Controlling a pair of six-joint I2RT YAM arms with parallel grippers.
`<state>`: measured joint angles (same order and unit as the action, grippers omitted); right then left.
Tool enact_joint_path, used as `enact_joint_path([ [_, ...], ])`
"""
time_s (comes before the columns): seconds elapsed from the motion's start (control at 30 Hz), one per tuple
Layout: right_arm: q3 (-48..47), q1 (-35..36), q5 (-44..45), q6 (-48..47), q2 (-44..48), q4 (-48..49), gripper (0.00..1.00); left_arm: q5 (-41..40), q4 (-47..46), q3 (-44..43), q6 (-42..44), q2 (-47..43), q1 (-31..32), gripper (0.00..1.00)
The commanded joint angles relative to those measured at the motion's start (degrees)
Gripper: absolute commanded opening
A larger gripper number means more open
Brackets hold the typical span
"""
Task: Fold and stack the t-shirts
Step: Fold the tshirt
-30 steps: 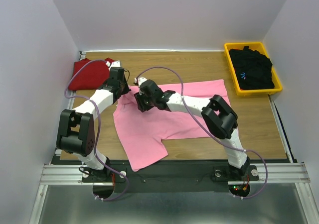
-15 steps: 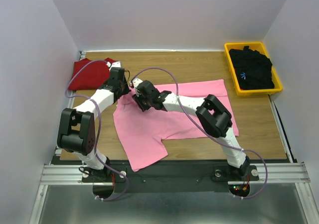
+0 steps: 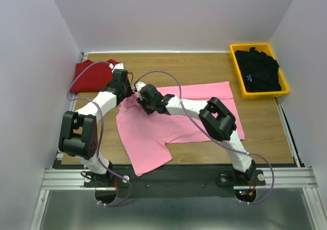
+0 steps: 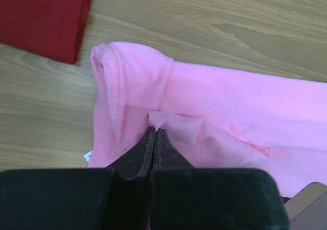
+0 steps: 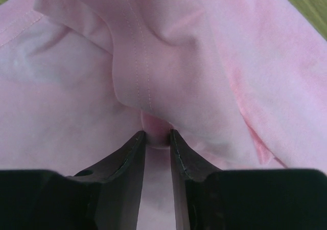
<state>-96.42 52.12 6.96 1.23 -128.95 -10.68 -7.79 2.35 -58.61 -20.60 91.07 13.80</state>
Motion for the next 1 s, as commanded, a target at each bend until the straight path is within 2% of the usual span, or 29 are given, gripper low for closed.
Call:
enact_joint_path([
  [0.0, -3.0, 0.6, 2.4, -0.7, -0.8, 0.8, 0.29, -0.6, -1.6, 0.1, 0.7, 0.0, 0.3, 0.00],
  [0.4, -2.5, 0.6, 2.2, -2.4, 2.0, 0.9, 0.10, -0.5, -1.5, -0.1, 0.7, -0.2, 0.3, 0.00],
  [0.47, -1.8, 0.6, 2.4, -2.5, 3.3, 0.9, 0.05, -0.2, -1.1, -0.3, 0.7, -0.4, 0.3, 0.00],
  [0.77, 2.5, 0.7, 3.3, -3.6, 10.4, 0.8, 0.02, 1.2, 3.9, -0.8, -2.3, -4.0, 0.3, 0.00],
  [0.97, 6.6, 0.6, 1.7, -4.4, 14.8, 0.6, 0.02, 4.7, 7.1, 5.1, -7.0, -11.7, 0.3, 0.00],
])
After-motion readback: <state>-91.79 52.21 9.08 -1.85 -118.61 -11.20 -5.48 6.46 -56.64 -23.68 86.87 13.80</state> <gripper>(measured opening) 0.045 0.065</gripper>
